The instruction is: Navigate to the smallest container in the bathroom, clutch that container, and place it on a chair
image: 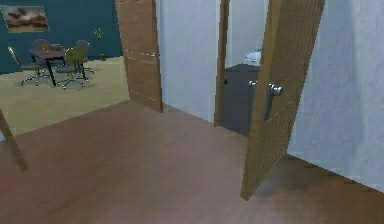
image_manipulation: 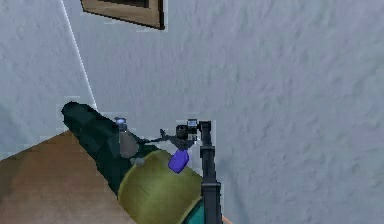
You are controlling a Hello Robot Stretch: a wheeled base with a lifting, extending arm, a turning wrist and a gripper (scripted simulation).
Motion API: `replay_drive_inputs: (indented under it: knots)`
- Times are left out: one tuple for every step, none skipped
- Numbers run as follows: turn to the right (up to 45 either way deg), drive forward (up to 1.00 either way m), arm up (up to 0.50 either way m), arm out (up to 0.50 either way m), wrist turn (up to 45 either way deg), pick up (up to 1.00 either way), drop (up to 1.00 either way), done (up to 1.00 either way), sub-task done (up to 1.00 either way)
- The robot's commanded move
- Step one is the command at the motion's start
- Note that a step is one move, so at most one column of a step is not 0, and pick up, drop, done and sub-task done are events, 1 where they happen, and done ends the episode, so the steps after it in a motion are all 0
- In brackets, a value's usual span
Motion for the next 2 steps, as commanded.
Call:
replay_drive_inputs:
  knots:
    - [0.0,0.00,0.00,0.00,30.0,0.00,0.00,0.00,0.00]
    - [0.0,0.00,-0.30,0.00,0.0,0.00,0.00,0.00,0.00]
